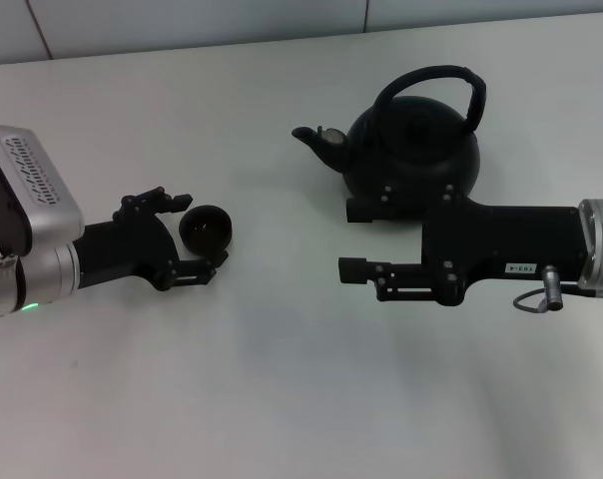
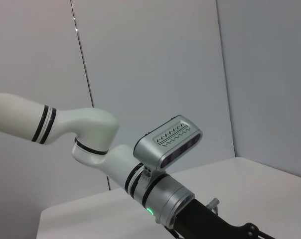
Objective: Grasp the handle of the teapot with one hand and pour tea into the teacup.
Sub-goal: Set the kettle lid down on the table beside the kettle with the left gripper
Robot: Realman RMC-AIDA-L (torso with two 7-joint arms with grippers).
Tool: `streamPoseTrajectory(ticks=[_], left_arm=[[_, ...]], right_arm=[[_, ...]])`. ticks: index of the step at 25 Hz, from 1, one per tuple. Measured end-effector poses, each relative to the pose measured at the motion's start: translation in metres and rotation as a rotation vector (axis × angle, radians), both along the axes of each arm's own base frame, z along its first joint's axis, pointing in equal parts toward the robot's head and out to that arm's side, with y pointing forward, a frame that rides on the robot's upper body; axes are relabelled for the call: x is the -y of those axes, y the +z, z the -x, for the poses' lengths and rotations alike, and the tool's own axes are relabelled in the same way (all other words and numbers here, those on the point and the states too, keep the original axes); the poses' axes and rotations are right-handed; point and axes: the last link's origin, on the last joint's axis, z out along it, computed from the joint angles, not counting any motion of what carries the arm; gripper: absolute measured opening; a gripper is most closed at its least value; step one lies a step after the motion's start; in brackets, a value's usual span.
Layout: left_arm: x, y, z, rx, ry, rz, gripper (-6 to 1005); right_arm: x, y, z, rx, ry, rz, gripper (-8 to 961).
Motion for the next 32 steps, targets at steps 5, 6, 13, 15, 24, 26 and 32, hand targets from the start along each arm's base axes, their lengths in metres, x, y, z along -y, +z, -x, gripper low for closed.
streamPoseTrajectory(ticks=[5,6,13,15,24,26,32], left_arm=[[0.001,-0.001,0.001,-0.006,-0.003,0.003,839],[0.002,-0.001,0.001,-0.007,-0.003,0.003,855],[0.0,0.004,0.002,0.019,0.011,-0.024,871],[-0.002,0.01,0.001,0.054,0.023,-0.052,871],[0.004,0.052,0.004,0.12,0.021,-0.191,871],[0.007,0.061,0.002,0.185,0.03,-0.176,871],[0.027,0.095,0.0,0.323,-0.065,-0.113,871]], right_arm=[[0.002,0.0,-0.001,-0.001,-0.004,0.002,676],[0.002,0.0,-0.002,-0.001,-0.005,0.002,676],[0.003,0.0,-0.004,0.0,-0.009,-0.003,676],[0.003,0.001,-0.005,0.0,-0.014,-0.007,676],[0.003,0.001,-0.007,0.002,-0.025,-0.018,676],[0.002,0.002,-0.009,0.006,-0.032,-0.025,676],[0.001,0.002,-0.01,0.012,-0.038,-0.036,676]])
